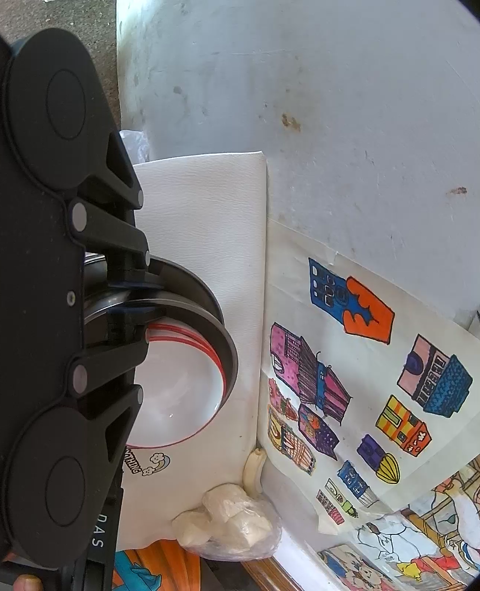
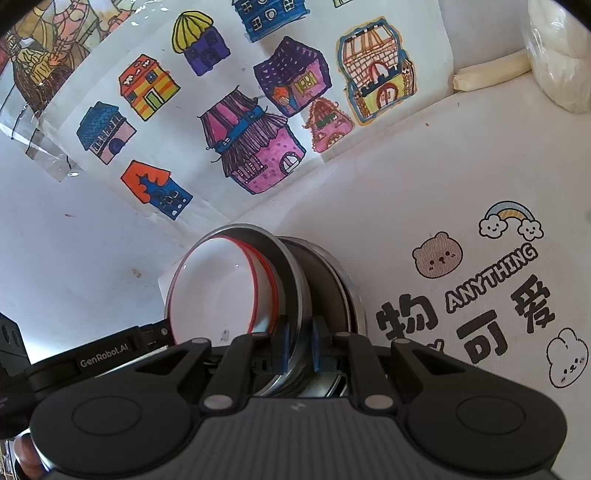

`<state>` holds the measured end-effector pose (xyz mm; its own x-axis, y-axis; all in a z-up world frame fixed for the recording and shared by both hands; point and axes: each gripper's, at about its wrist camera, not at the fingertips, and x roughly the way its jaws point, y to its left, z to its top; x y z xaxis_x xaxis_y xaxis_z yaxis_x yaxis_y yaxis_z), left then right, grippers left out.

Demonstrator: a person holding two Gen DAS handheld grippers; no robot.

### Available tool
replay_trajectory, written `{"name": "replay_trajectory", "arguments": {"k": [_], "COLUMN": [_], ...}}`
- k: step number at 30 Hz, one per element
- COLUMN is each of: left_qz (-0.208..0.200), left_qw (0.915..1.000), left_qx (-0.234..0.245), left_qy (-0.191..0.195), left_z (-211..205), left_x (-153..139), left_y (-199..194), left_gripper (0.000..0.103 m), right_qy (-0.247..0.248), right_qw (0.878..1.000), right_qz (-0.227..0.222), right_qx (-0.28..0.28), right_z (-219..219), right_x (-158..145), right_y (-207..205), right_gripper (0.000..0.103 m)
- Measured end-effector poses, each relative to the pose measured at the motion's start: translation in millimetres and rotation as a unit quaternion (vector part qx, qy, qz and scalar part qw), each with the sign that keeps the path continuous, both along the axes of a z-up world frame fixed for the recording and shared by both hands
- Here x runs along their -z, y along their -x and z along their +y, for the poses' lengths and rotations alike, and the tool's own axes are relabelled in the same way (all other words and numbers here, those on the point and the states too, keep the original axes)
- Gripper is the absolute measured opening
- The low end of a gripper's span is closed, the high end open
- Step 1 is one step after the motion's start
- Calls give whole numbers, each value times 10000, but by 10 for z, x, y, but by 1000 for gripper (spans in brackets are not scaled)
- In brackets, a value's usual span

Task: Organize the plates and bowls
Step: 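Lower the bowl stack onto the steel plates and open both grippers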

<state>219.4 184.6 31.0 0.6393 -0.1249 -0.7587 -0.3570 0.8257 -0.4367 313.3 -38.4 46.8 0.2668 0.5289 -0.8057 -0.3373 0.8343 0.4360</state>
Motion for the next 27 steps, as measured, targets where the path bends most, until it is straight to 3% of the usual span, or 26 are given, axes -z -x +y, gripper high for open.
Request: {"name": "replay_trajectory", "arguments": {"k": [12,27], "left_qz": [7,35], "left_qw": [10000,9998], "left_qx": [-6,-144], "left_qy": [-30,-159], "left_z": [-6,-45], "left_x": [-5,-45], "left_y": [-6,12], "left_gripper": [9,15], "right_qy": [-89,-15], "right_qw": [10000,9995], "right_qz": [15,-328], "right_qx": [-20,28], "right_z": [-16,4], "right_x": [-10,-23], "right_y": [-6,27], "right_gripper": [16,15]}}
